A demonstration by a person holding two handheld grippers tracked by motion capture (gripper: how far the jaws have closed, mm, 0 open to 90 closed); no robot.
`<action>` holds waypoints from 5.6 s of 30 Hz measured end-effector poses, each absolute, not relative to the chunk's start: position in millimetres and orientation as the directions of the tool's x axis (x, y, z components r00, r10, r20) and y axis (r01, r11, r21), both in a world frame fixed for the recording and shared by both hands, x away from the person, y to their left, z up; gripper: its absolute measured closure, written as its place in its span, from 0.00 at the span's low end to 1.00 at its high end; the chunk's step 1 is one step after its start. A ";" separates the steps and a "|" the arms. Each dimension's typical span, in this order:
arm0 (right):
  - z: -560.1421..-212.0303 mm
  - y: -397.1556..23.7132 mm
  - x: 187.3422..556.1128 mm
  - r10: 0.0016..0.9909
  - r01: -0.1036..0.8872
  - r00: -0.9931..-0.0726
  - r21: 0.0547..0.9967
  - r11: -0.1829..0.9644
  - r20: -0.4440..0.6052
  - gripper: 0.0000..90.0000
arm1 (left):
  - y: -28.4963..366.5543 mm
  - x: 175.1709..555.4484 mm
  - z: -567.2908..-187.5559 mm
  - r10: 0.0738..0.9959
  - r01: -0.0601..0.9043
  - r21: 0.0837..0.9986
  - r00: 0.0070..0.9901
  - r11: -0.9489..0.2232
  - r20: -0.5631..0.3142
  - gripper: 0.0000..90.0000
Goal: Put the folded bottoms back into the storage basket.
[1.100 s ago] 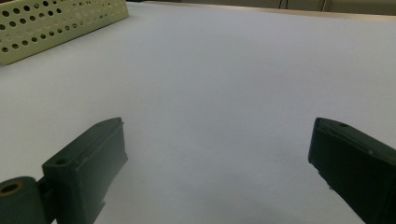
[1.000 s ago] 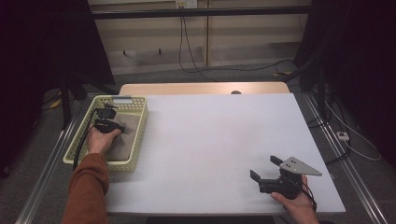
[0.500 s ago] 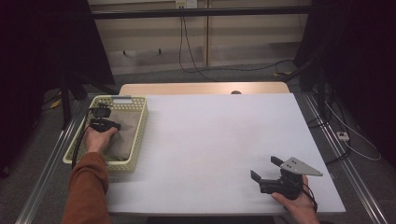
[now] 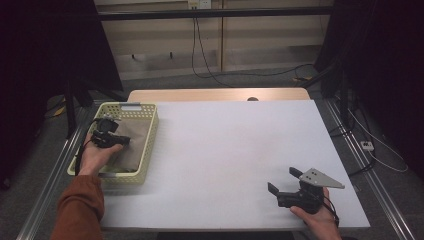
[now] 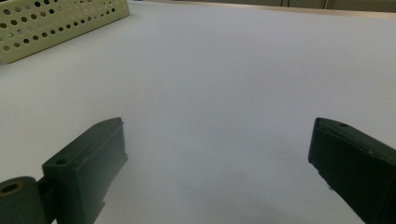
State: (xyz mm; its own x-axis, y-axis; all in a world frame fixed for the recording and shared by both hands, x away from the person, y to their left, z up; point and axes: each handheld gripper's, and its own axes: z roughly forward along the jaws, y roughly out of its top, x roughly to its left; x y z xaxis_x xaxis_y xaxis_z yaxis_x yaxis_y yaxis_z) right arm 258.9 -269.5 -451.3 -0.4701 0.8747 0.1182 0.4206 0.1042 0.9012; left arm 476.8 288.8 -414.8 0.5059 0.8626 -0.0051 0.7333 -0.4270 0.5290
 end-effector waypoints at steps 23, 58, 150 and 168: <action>-451.3 -271.0 258.7 0.878 0.423 -0.463 0.901 0.097 0.123 0.04 | 294.2 479.1 -412.8 0.861 0.751 0.511 0.507 -0.418 -0.040 0.96; -451.6 -270.4 260.6 0.875 0.420 -0.469 0.901 0.104 0.117 0.04 | 315.4 482.0 -409.7 0.926 0.835 0.456 0.373 -0.309 -0.056 0.98; -447.4 -274.0 250.3 0.895 0.400 -0.437 0.911 0.101 0.092 0.05 | 330.0 358.6 -366.9 0.914 0.473 0.859 0.406 -0.198 -0.013 0.06; -447.3 -273.7 250.3 0.895 0.400 -0.437 0.911 0.103 0.090 0.05 | 308.1 337.7 -361.6 0.885 0.439 0.868 0.466 -0.234 0.003 0.05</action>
